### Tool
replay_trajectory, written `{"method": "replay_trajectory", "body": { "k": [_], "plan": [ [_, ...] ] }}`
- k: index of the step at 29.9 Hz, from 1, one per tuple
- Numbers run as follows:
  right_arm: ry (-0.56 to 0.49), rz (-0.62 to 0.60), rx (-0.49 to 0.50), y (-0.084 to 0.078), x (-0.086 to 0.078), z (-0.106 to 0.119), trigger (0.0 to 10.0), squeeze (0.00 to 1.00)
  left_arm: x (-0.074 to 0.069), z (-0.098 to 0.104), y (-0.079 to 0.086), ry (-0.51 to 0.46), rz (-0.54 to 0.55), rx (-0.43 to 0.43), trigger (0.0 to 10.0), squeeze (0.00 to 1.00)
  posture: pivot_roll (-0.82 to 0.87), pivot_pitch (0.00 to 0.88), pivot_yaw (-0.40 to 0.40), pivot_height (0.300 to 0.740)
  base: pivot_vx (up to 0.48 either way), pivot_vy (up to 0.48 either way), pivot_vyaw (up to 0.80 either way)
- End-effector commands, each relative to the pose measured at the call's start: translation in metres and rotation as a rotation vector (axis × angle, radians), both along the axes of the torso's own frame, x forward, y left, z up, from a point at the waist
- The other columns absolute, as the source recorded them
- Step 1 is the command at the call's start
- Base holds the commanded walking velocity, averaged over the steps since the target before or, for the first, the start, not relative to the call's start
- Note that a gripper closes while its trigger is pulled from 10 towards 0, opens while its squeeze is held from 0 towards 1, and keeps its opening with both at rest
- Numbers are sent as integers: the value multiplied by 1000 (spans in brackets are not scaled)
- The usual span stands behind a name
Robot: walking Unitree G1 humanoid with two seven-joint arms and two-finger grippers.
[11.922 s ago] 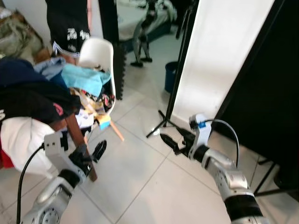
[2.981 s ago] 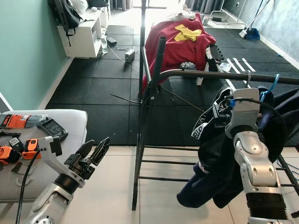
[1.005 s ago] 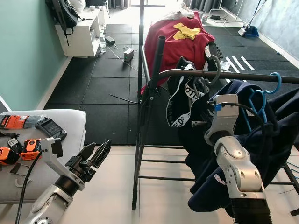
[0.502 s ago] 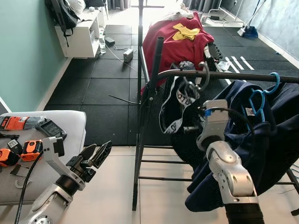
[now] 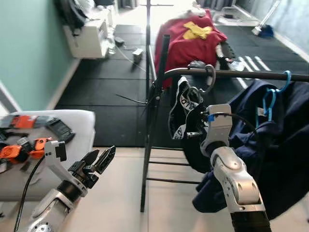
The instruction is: Hang hanger
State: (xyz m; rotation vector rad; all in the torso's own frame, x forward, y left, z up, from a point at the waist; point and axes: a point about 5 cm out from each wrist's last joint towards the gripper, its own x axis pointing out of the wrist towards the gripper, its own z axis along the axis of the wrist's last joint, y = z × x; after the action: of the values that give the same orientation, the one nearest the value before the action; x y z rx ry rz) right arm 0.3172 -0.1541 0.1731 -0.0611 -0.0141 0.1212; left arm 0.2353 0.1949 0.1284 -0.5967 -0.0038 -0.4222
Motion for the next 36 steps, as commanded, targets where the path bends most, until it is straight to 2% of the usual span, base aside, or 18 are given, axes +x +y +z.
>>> {"method": "replay_trajectory", "body": {
  "k": [1,3,5,6,8,15,18,19,21,23,24,25,26,29,34,36],
  "plan": [
    [-98,17,-16,3,-2,15,10000,0,-1,-1,0,8,-9,-3,10000,0,-54,105,-12,740,-289,0,0],
    [-98,17,-16,3,-2,15,10000,0,-1,-1,0,8,-9,-3,10000,0,-54,105,-12,740,-289,0,0],
    [-167,23,-22,3,-3,26,10000,0,-1,-1,0,7,-10,-10,10000,0,-56,104,-10,740,-259,0,0],
    [-167,23,-22,3,-3,26,10000,0,-1,-1,0,7,-10,-10,10000,0,-56,104,-10,740,-259,0,0],
    [-219,5,-31,-4,-1,37,10000,0,-1,0,0,3,-17,-27,10000,0,-57,107,-8,740,0,0,0],
    [-217,29,-45,-3,0,37,10000,0,-1,0,0,4,-21,-28,10000,0,-57,110,-9,740,0,0,0],
    [-109,139,-81,8,-1,15,10000,0,-1,0,0,8,-24,-27,10000,0,-52,109,-11,740,0,0,0],
    [-109,139,-81,8,-1,15,10000,0,-1,0,0,8,-24,-27,10000,0,-52,109,-11,740,0,0,0],
    [-5,217,-65,14,-4,-8,10000,0,-2,-1,-1,12,-23,-21,10000,0,-44,108,-13,740,0,0,0],
    [-5,217,-65,14,-4,-8,10000,0,-2,-1,-1,12,-23,-21,10000,0,-44,108,-13,740,0,0,0],
    [33,237,-55,15,-6,-18,10000,0,-2,-1,0,14,-22,-19,10000,0,-41,108,-14,740,0,0,0],
    [33,237,-55,15,-6,-18,10000,0,-2,-1,0,14,-22,-19,10000,0,-41,108,-14,740,0,0,0],
    [121,247,-65,13,-8,-37,10000,0,-2,-2,-1,26,-19,3,10000,0,-34,108,-14,740,0,0,0],
    [192,239,-67,7,-3,-44,10000,0,-2,-5,0,53,2,29,10000,0,-31,106,-16,740,0,0,0],
    [229,277,-56,9,-3,-48,10000,0,0,-5,0,55,5,27,10000,0,-30,106,-20,740,0,0,0],
    [278,364,-36,16,-5,-53,10000,0,1,-5,-2,51,-5,26,10000,0,-29,106,-23,740,0,0,0]
  ]
}}
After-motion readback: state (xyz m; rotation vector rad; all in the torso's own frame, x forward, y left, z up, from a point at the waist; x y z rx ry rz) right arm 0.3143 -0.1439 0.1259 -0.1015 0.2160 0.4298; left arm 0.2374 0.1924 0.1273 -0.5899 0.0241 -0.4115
